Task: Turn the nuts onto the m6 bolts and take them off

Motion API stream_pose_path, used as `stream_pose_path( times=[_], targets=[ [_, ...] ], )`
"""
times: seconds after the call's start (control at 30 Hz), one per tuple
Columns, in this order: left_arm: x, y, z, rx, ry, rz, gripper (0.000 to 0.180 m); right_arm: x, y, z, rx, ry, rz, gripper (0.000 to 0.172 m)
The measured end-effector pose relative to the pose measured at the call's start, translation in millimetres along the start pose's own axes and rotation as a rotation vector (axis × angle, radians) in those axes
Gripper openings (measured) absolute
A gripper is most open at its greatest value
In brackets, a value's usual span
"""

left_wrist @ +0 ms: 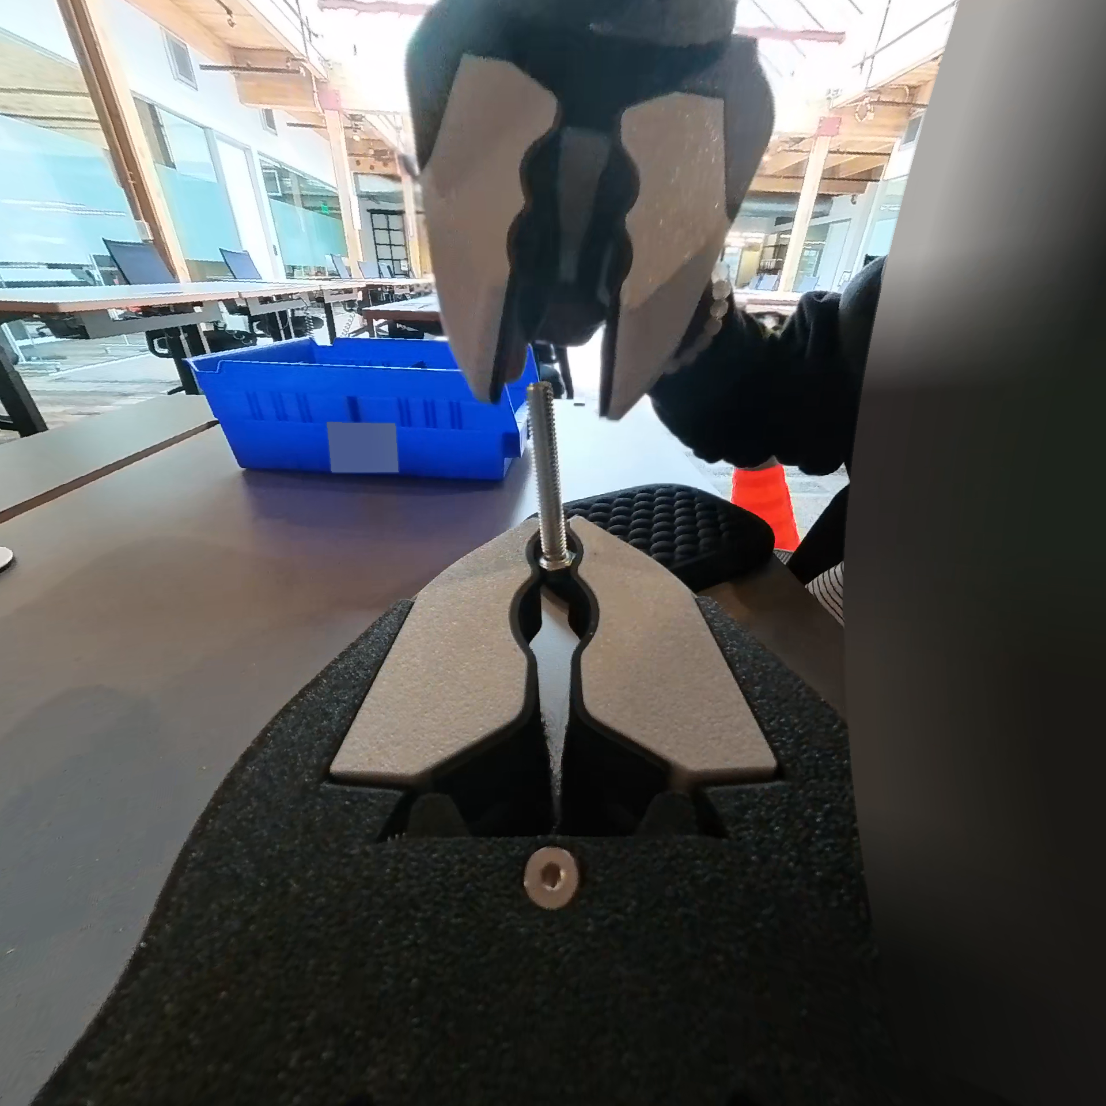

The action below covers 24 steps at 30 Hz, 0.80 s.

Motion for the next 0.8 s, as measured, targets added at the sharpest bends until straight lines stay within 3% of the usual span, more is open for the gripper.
stream_pose_path(
  times=[0.17,0.33,0.6,0.8],
  targets=[
    [-0.6,0.5,1.1,-0.009,0.004,-0.008,0.003,-9.3,0.1,2.0,-0.009,-0.023,0.036,0.008],
    [0.2,0.3,1.8,-0.019,0.002,0.005,0.004,-7.8,-1.5,0.7,0.015,-0.023,0.040,0.005],
    [-5.6,3.1,2.6,-0.052,-0.060,-0.042,0.075,10.8,-1.7,5.7,0.028,0.049,0.024,0.005],
    [-6.8,2.9,-0.3,-0.033,-0.097,-0.045,0.102,71.1,16.8,31.3,-0.013,0.259,-0.057,0.005]
  ],
)
Point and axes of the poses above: each gripper's, where its closed fingertips meet, x back along the fingers, y out of its underside, z = x × y across the jaws, the point moved 8 cm from there along x, back along the fingers, and after that the axes turned 14 degrees about x, right-handed, at the moved point
